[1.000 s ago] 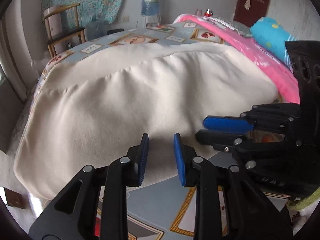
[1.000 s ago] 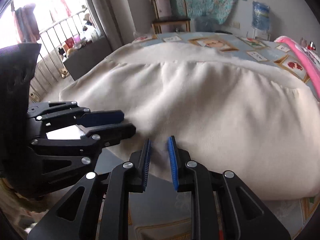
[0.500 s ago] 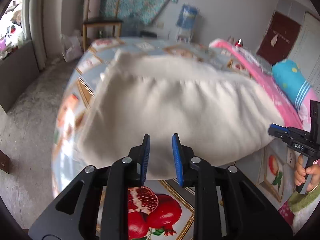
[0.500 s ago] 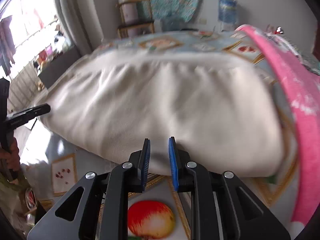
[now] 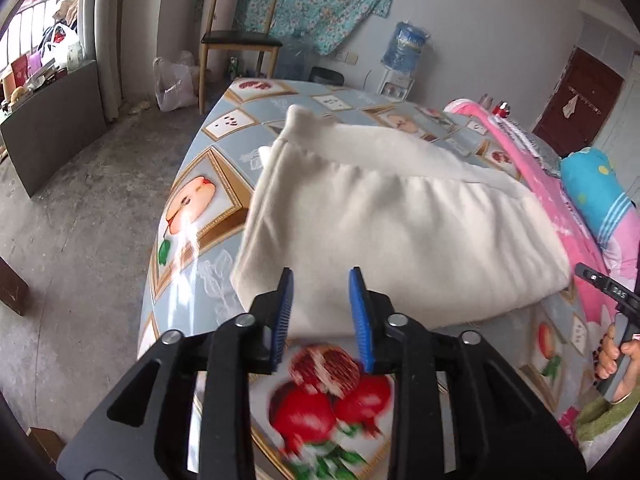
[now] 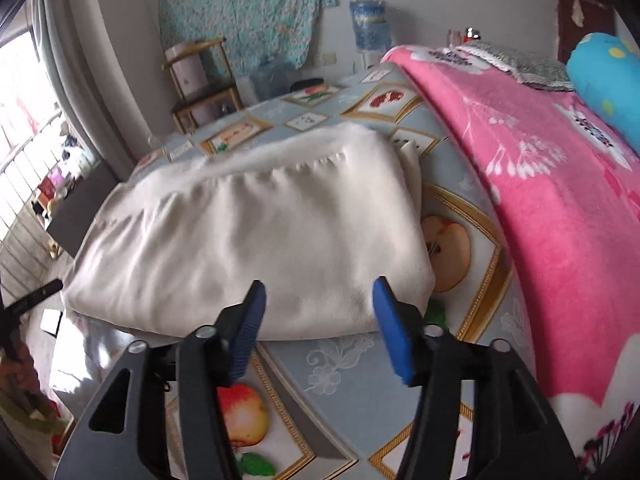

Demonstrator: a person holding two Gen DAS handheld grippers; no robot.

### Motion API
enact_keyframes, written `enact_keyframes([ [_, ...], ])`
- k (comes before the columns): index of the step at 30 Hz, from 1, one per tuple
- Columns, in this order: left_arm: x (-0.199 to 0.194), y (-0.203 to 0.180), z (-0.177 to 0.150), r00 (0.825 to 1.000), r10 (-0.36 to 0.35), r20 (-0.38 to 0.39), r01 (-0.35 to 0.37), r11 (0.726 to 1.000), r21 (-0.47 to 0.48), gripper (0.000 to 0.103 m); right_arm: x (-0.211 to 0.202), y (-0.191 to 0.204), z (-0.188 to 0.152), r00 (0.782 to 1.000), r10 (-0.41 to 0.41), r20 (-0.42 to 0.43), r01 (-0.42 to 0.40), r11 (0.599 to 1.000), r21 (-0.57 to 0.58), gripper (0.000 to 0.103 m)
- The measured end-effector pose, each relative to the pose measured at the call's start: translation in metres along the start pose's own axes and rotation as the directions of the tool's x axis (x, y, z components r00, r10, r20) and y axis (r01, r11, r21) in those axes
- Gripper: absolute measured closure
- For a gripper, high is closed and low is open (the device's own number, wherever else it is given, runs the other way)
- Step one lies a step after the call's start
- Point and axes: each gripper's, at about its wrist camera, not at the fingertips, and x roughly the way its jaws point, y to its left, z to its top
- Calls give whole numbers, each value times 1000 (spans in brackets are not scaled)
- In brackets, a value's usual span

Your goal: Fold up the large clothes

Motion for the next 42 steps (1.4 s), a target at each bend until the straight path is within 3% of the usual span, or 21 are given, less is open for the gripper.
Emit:
enact_keyframes([
  [2, -16, -14, -8, 1000, -16, 10, 16, 1000, 9, 59, -9, 7, -7, 1000, 25, 4, -25, 1000, 8, 35],
  [7, -45, -55, -27, 1000, 7, 24, -8, 998, 64, 19, -34, 47, -32, 1000, 27, 9, -26, 998, -61, 17],
  [10, -56, -82, -35, 998, 55, 34, -58, 993, 105, 14, -46, 70, -46, 1000, 13, 9, -12, 995, -104, 14],
  [19, -77, -130, -37, 976, 176, 131, -195, 968, 156, 8, -74, 101, -56, 994, -69, 83, 83, 982, -172, 6],
  [24, -73, -142, -30, 937, 318, 141, -337, 931, 140, 8, -79, 101, -52, 988, -117, 101, 132, 978, -159, 6],
  [31, -65, -147, -25, 938, 326, 119, -339, 933, 118, 8, -83, 101, -49, 979, -159, 127, 177, 974, -144, 6],
  [42, -39, -164, -29, 942, 335, 6, -333, 934, 130, 8, -64, 92, -47, 986, -163, 44, 167, 980, -110, 6],
])
